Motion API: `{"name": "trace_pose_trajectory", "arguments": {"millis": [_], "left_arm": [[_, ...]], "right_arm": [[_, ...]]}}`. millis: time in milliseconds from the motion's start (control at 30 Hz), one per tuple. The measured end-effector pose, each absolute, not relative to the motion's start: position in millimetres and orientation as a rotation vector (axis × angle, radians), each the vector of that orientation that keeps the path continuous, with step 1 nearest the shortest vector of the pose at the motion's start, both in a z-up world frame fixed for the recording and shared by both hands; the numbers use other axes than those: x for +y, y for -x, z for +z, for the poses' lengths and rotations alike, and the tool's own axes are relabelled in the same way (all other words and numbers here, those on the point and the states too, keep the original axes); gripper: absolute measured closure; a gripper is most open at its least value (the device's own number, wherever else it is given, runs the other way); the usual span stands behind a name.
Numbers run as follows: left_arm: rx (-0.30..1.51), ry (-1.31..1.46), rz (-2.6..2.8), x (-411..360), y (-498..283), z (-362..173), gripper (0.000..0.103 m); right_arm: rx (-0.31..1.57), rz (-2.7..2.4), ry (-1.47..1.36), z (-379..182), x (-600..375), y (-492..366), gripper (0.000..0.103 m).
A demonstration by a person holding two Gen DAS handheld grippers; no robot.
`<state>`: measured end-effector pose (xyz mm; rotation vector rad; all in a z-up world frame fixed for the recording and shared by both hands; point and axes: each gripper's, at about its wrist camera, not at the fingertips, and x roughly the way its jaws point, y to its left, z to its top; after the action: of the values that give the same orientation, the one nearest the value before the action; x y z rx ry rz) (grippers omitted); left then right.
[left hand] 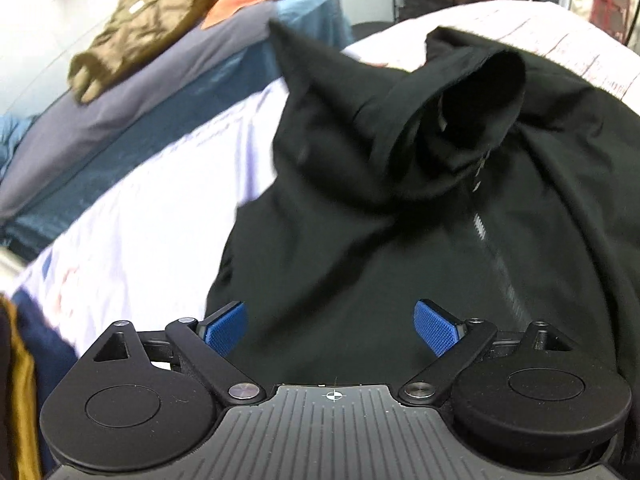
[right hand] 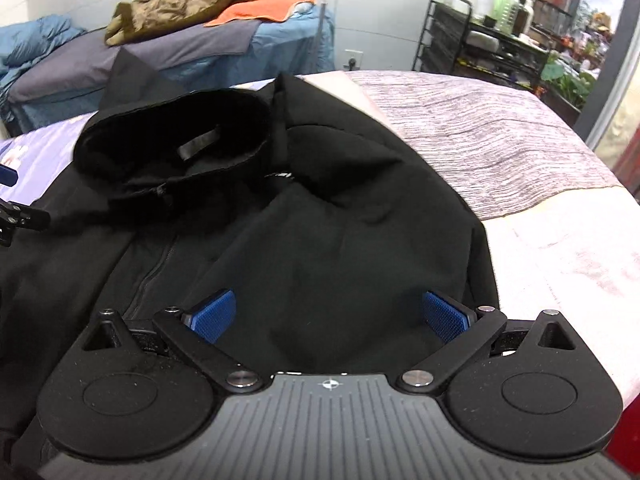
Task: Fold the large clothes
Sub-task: 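Lower the jacket onto the bed and open both tools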
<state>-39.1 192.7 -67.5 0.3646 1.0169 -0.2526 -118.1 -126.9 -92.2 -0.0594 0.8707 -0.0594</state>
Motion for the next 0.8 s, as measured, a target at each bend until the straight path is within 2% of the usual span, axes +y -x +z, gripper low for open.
{"name": "trace_pose_trajectory", "arguments": {"millis": [233, 500, 633, 700, 800], "left_arm": [[1.047, -0.342, -0.193, 224.0, 76.0, -63.9, 0.0], [1.078, -0.398, -0.361, 186.3, 101.1, -75.4, 0.0], [1.068, -0.494, -0.431, 165.0, 114.3, -85.4, 0.0], [1.072, -0.508, -0.461, 160.1, 118.9, -89.1, 0.0], [1.085, -0.525, -0.482, 157.1, 123.4, -95.3, 0.0]], "right_arm": [[0.926, 0.031, 0.026, -90.7, -113.7, 138.6, 0.003], [1.007, 0.197, 0.087, -100.5, -74.5, 142.7, 0.003], [1.088, 0.2, 0.135, -115.1, -56.2, 136.3, 0.008], [1.113, 0.204, 0.153, -121.5, -50.2, 137.0, 0.014], [1.142, 0.207, 0.179, -128.4, -42.0, 139.7, 0.03]]}}
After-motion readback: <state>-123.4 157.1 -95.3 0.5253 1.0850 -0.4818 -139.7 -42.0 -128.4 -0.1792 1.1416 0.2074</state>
